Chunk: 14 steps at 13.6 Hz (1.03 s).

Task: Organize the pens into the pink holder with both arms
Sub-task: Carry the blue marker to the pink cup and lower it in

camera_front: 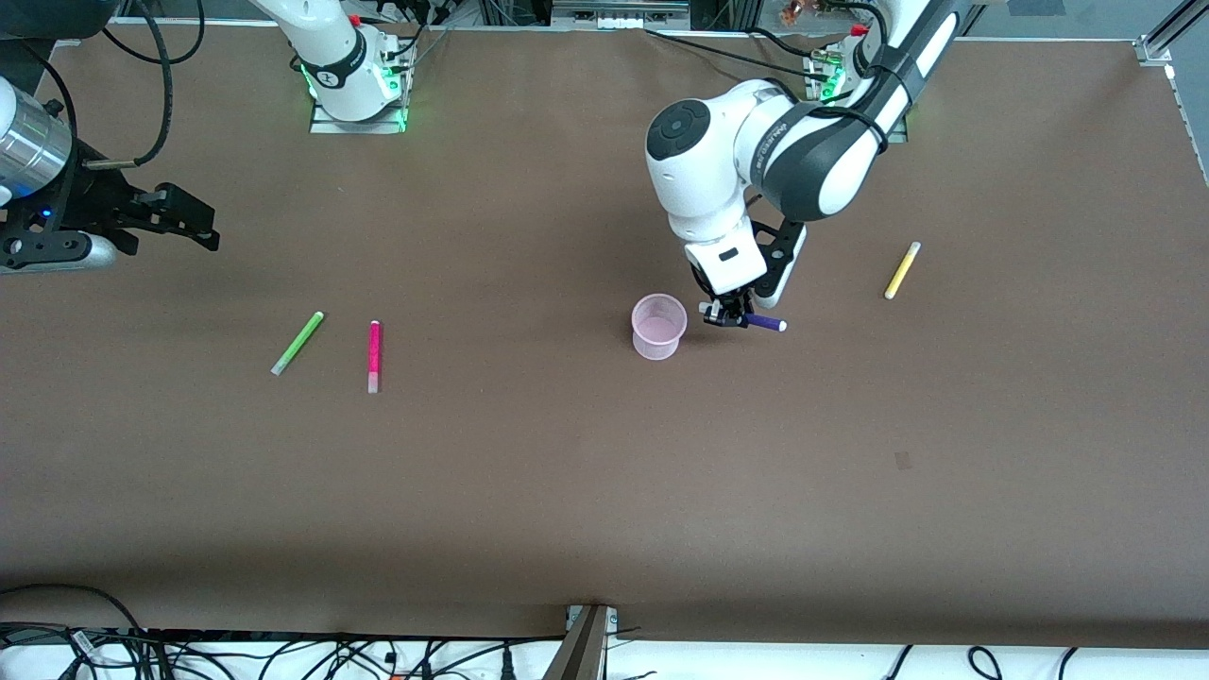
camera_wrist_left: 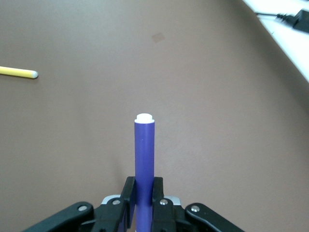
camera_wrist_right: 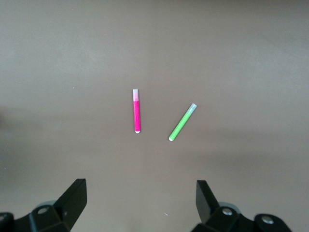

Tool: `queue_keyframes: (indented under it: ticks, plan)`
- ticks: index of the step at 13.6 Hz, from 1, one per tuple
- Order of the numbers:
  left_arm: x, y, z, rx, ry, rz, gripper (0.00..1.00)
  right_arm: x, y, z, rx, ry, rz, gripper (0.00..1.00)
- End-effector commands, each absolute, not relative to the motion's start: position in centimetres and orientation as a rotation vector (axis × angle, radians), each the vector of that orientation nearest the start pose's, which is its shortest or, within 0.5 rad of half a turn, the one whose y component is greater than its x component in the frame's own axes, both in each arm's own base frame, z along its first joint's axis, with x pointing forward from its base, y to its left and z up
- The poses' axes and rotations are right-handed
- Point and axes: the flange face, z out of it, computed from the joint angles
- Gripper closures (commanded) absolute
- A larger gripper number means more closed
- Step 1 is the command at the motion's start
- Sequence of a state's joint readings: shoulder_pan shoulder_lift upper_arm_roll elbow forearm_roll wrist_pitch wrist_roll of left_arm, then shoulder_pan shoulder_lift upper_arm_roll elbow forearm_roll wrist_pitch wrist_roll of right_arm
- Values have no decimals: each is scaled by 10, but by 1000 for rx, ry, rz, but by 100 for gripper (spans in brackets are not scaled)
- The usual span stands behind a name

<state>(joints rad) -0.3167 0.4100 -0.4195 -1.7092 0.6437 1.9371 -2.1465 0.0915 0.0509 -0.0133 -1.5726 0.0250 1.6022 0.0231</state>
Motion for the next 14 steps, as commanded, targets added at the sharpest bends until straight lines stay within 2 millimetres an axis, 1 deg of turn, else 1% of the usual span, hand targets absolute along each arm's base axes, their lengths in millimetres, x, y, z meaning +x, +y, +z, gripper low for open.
queue_keyframes:
  ticks: [1, 3, 5, 6, 7, 8, 10, 11, 12, 13, 14]
  plan:
    - [519, -404, 356, -2401, -1564, -681, 100, 572, 45, 601, -3114, -96, 26, 0]
    - [524, -423, 348, -2395, -1533, -719, 100, 572, 45, 602, -3113, -96, 23, 0]
    - [528, -450, 330, -2405, -1486, -746, 100, 572, 45, 601, -3114, -96, 26, 0]
    - [528, -457, 324, -2403, -1479, -763, 100, 572, 45, 602, -3113, -96, 23, 0]
    - [525, -462, 324, -2403, -1467, -796, 100, 572, 45, 602, -3113, -96, 23, 0]
    - [523, -465, 316, -2394, -1453, -816, 100, 572, 45, 604, -3112, -96, 19, 0]
    - [519, -465, 308, -2370, -1441, -839, 100, 572, 51, 606, -3110, -89, 7, 0]
    - [515, -468, 306, -2361, -1426, -847, 100, 574, 55, 603, -3110, -117, 2, 0]
    - [512, -470, 303, -2343, -1411, -887, 100, 582, 61, 585, -3111, -140, 52, 0]
    - [508, -472, 297, -2317, -1421, -916, 100, 587, 62, 571, -3111, -140, 90, 0]
    - [505, -474, 295, -2309, -1419, -928, 100, 594, 62, 551, -3113, -142, 147, 0]
